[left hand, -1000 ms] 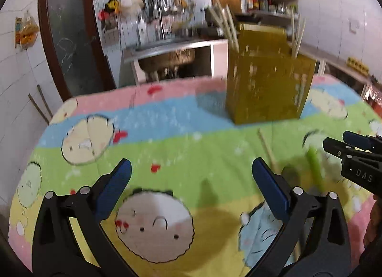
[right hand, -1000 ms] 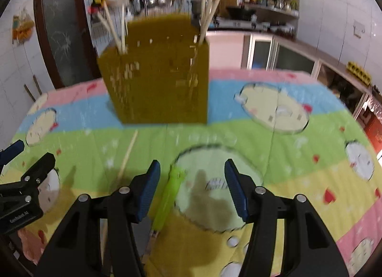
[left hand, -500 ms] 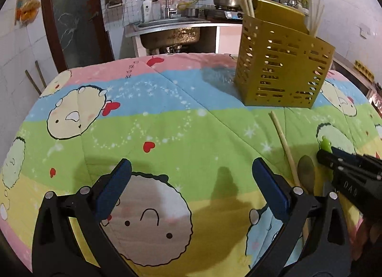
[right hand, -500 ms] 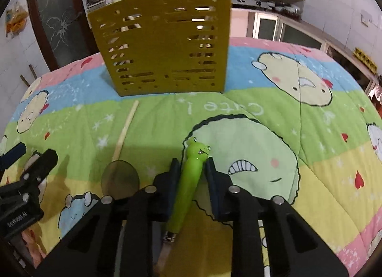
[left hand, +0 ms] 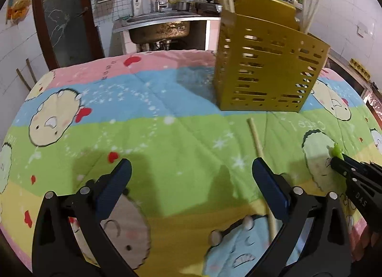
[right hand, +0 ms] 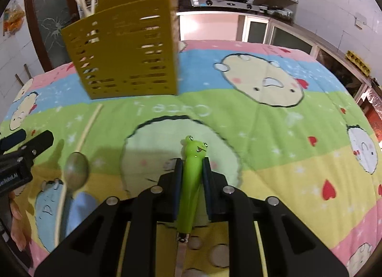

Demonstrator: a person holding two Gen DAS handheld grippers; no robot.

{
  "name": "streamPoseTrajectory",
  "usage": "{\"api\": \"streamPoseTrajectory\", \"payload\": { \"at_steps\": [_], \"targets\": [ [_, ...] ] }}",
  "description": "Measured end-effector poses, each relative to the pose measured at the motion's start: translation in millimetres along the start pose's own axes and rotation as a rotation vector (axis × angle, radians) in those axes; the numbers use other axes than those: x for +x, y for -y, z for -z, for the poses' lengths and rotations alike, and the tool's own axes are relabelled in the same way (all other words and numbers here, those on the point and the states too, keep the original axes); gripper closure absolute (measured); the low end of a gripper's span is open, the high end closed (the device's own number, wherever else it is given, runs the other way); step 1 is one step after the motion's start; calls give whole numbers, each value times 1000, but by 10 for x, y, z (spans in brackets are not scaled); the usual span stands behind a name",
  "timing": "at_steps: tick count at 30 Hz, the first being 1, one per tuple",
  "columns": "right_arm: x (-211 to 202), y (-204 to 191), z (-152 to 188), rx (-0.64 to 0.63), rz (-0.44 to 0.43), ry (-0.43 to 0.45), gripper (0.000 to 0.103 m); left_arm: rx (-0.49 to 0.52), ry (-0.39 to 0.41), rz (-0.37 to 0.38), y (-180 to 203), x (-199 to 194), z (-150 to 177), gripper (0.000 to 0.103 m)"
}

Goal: Organize utensils
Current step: 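Close the left tool on a chopstick while the right tool lifts the frog fork, then carry the left tool's chopstick toward the holder while the right tool carries the frog fork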

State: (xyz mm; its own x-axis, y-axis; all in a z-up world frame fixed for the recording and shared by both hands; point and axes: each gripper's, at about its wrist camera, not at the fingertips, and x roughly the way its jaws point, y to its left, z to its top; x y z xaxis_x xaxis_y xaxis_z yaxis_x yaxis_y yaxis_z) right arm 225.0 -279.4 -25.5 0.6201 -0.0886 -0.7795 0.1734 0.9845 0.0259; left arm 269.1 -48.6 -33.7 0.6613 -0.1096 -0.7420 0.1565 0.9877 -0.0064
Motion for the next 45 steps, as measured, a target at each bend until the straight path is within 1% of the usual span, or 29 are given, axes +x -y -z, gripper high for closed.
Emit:
{"api": "streamPoseTrajectory", "payload": {
  "at_steps": [2, 6, 8, 10, 12, 13, 14, 17, 19, 20, 22, 26, 28, 30, 34, 36, 38, 45],
  "targets": [
    [4, 51, -7, -4, 10, 1, 86, 23, -12, 6, 112, 37, -27, 5],
    [20, 125, 10, 21, -4, 10, 86, 66, -25, 4, 312, 126, -69, 7],
    [40, 139, 7, 25, -13, 8, 86, 98, -40, 7, 419, 189, -77, 15],
    [50, 158, -3, 25, -16, 9, 86, 114, -72, 27, 483, 264, -75, 31],
    [55, 162, -3, 29, -18, 11, 86, 103, -99, 44, 509, 338, -74, 37],
    [56, 158, 2, 30, -19, 10, 86, 87, -109, 44, 503, 386, -87, 38],
    [64, 159, -1, 30, -20, 10, 86, 74, -109, 42, 505, 400, -94, 38],
    [59, 148, -4, 27, -15, 10, 86, 60, -114, 40, 523, 424, -126, 46],
    [65, 145, -11, 26, -13, 10, 86, 60, -122, 39, 543, 429, -147, 56],
    [67, 142, -17, 27, -13, 10, 86, 57, -127, 39, 544, 435, -161, 59],
    [71, 143, -20, 29, -14, 6, 86, 47, -135, 39, 541, 452, -190, 68],
    [94, 162, -48, 47, -20, -5, 86, 51, -138, 31, 543, 491, -230, 76],
    [93, 170, -57, 47, -22, -6, 86, 60, -129, 26, 560, 493, -234, 87],
    [67, 179, -50, 55, -37, 3, 86, 61, -117, 36, 577, 468, -218, 95],
    [-19, 177, -28, 56, -44, 30, 87, 45, -90, 36, 558, 402, -179, 99],
    [-74, 184, -16, 65, -52, 44, 87, 20, -91, 60, 504, 341, -148, 99],
    [-130, 192, -8, 72, -57, 58, 87, 10, -78, 67, 457, 242, -109, 99],
    [-497, 146, 49, 83, -83, 145, 88, -19, 44, 82, 189, -360, -22, 99]
  ]
}}
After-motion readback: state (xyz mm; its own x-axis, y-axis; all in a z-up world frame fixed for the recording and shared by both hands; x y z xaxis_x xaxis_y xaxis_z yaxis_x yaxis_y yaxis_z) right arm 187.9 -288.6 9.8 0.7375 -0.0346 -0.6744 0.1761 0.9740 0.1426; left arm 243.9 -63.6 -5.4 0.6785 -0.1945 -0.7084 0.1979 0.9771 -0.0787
